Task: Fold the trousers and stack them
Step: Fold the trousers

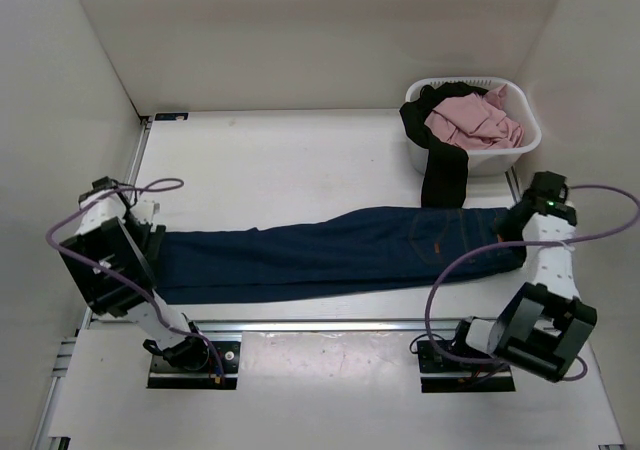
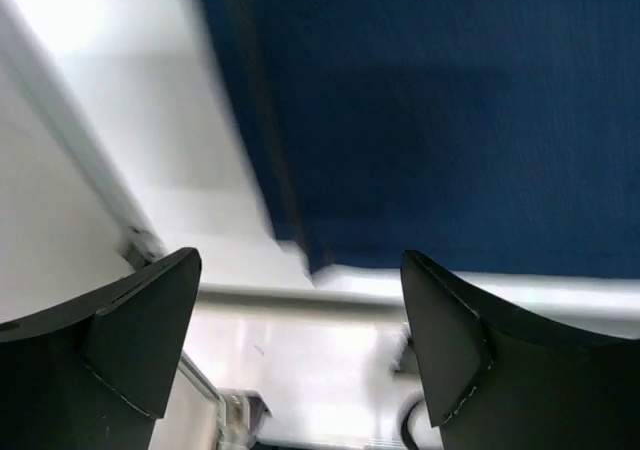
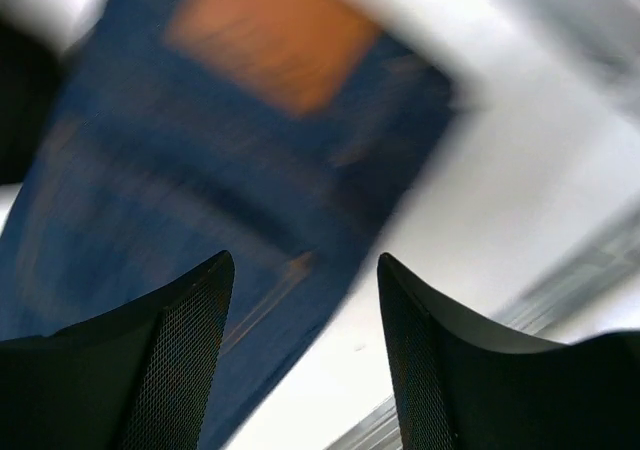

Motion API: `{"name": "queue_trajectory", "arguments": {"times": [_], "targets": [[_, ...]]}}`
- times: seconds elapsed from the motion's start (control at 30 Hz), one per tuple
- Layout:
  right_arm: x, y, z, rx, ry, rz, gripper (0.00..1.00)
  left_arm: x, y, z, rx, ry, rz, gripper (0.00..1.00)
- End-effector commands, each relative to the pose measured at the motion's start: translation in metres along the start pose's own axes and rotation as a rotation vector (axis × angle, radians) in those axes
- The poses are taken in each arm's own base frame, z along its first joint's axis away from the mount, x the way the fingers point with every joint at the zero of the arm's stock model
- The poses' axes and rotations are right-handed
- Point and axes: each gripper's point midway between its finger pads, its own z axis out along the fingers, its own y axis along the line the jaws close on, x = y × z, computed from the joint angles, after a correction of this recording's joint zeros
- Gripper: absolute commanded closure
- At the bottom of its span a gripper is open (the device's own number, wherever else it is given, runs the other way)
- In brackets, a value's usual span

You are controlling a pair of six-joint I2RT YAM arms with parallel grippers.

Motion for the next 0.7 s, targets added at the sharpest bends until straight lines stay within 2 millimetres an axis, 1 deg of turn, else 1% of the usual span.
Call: {"name": "queue_trajectory", "arguments": {"times": [0.0, 0.03, 0.07, 0.1, 0.13, 0.17, 0.2, 0.23, 0.27, 0.3, 0.33, 0.37, 0.4, 0.43, 0.47, 0.5, 0.57, 0.6, 0.63, 0.67], "targets": [[0.034, 0.049, -0.019, -0.150, 0.036, -0.171, 0.35, 0.032, -0.021, -0.010, 0.025, 0.007, 0.018, 0.08], [0.054, 0.080, -0.028, -0.238, 0.036, -0.282, 0.35, 0.044, -0.027, -0.003, 0.040, 0.030, 0.010, 0.10], [0.065, 0.096, -0.034, -0.290, 0.039, -0.337, 0.35, 0.049, -0.031, 0.001, 0.051, 0.046, 0.002, 0.12], [0.078, 0.108, -0.036, -0.327, 0.053, -0.414, 0.35, 0.054, -0.028, 0.004, 0.051, 0.049, -0.039, 0.13], [0.100, 0.126, -0.044, -0.376, 0.064, -0.520, 0.35, 0.058, -0.026, 0.005, 0.046, 0.043, -0.058, 0.13], [0.112, 0.135, -0.041, -0.380, 0.085, -0.584, 0.37, 0.053, -0.017, 0.007, 0.023, 0.013, -0.080, 0.13], [0.121, 0.145, -0.044, -0.411, 0.090, -0.667, 0.39, 0.052, -0.011, 0.008, 0.010, -0.003, -0.098, 0.13], [0.144, 0.164, -0.050, -0.455, 0.112, -0.781, 0.40, 0.049, -0.006, 0.008, 0.006, -0.026, -0.135, 0.13], [0.156, 0.171, -0.053, -0.473, 0.118, -0.857, 0.42, 0.047, -0.005, 0.009, 0.025, -0.033, -0.144, 0.14], [0.169, 0.179, -0.056, -0.490, 0.123, -0.934, 0.46, 0.041, -0.007, 0.010, 0.046, -0.048, -0.144, 0.14], [0.197, 0.186, -0.057, -0.507, 0.146, -1.083, 0.49, 0.037, -0.012, 0.010, 0.084, -0.062, -0.152, 0.14], [0.207, 0.199, -0.066, -0.540, 0.134, -1.145, 0.50, 0.037, -0.015, 0.015, 0.107, -0.050, -0.152, 0.16], [0.230, 0.203, -0.075, -0.562, 0.137, -1.247, 0.50, 0.038, -0.017, 0.017, 0.114, -0.041, -0.162, 0.17], [0.242, 0.206, -0.072, -0.556, 0.136, -1.322, 0.50, 0.035, -0.018, 0.021, 0.125, -0.049, -0.162, 0.19], [0.252, 0.212, -0.077, -0.576, 0.118, -1.365, 0.50, 0.034, -0.017, 0.024, 0.132, -0.039, -0.162, 0.21], [0.273, 0.216, -0.090, -0.623, 0.122, -1.435, 0.46, 0.031, -0.018, 0.026, 0.144, -0.048, -0.162, 0.23], [0.294, 0.219, -0.094, -0.666, 0.121, -1.516, 0.43, 0.027, -0.020, 0.029, 0.169, -0.051, -0.163, 0.38], [0.309, 0.219, -0.103, -0.691, 0.121, -1.558, 0.41, 0.027, -0.020, 0.029, 0.169, -0.051, -0.163, 0.48], [0.318, 0.216, -0.102, -0.690, 0.129, -1.594, 0.41, 0.028, -0.022, 0.033, 0.178, -0.039, -0.163, 0.54], [0.332, 0.213, -0.106, -0.707, 0.131, -1.629, 0.41, 0.029, -0.023, 0.035, 0.185, -0.031, -0.163, 0.62]]}}
